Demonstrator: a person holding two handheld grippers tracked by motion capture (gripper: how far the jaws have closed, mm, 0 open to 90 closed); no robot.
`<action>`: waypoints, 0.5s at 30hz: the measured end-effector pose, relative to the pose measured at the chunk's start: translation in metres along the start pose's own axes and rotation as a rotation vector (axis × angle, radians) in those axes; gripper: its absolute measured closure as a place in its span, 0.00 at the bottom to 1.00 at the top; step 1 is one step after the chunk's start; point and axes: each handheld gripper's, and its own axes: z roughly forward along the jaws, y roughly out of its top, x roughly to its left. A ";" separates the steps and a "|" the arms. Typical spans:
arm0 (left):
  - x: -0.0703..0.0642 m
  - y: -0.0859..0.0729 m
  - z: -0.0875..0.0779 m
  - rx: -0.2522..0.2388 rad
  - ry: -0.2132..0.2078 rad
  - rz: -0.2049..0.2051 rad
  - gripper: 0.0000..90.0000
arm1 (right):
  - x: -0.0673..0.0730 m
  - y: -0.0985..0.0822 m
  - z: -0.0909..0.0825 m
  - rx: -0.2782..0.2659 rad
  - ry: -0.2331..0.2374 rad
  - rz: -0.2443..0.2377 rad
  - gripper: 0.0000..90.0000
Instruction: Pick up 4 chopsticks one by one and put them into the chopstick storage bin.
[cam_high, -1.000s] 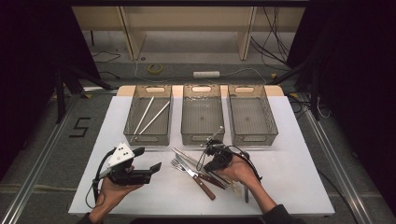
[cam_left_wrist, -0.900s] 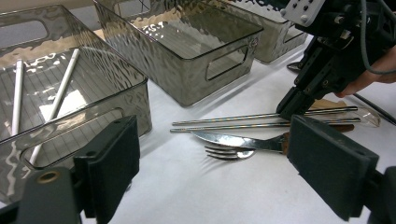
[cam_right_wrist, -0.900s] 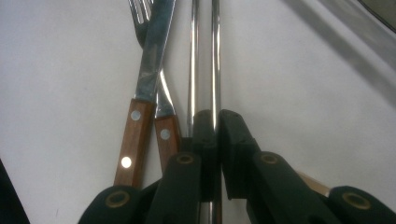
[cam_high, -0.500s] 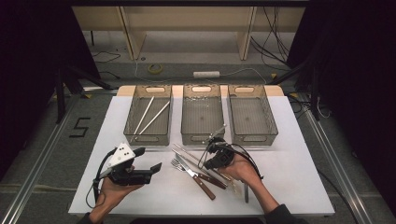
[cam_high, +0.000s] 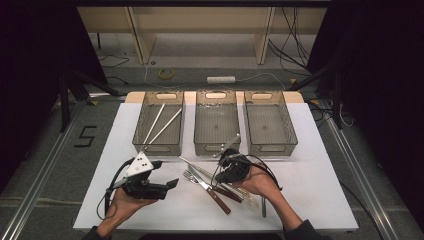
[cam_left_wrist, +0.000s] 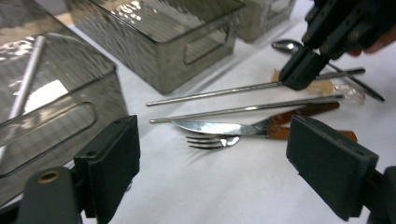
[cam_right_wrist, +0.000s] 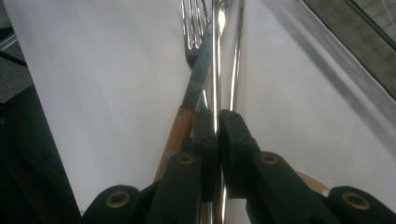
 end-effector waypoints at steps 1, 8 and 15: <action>-0.001 0.002 0.001 0.002 -0.002 0.010 0.19 | 0.001 0.000 -0.001 0.001 0.001 -0.008 0.96; -0.009 0.018 0.012 0.025 -0.042 0.074 0.20 | 0.007 0.000 -0.008 -0.005 0.008 -0.056 0.96; -0.018 0.031 0.031 0.090 -0.062 0.162 0.20 | 0.013 0.001 -0.015 -0.002 0.018 -0.092 0.96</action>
